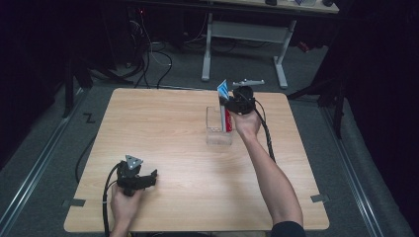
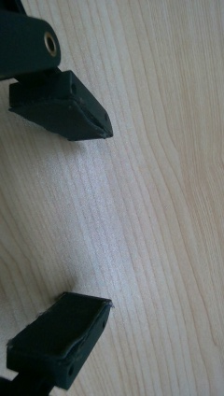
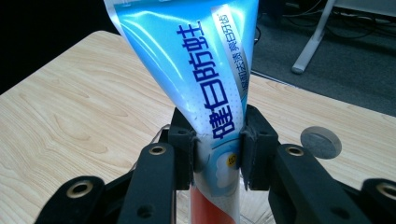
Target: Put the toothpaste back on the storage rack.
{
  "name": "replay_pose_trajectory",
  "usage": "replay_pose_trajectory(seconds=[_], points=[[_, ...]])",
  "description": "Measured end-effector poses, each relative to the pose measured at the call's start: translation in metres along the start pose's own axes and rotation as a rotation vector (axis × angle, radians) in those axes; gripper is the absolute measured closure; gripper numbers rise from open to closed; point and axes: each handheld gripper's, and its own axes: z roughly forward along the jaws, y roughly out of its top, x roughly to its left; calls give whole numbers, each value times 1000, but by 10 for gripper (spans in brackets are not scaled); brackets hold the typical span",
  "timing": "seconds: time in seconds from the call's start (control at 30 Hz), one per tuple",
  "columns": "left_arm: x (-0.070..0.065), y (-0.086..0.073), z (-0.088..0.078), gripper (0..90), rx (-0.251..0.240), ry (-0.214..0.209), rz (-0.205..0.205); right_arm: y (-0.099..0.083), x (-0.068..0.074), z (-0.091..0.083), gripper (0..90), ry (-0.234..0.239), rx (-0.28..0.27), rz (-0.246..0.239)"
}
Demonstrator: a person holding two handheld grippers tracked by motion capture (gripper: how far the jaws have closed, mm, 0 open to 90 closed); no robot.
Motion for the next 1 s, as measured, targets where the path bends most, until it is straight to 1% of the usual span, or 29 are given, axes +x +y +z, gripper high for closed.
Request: replay_pose_trajectory(seconds=[0.1,0.37,0.53,1.0], points=[[0,0,0,155,1,0,1,-1,0,1,696,-2,-2,-3],[0,0,0,155,0,0,0,-7,-2,1,696,-2,2,10],[0,0,0,156,0,0,1,-12,-3,2,695,-4,13,17],[0,0,0,156,0,0,1,-17,-2,7,691,8,30,22]])
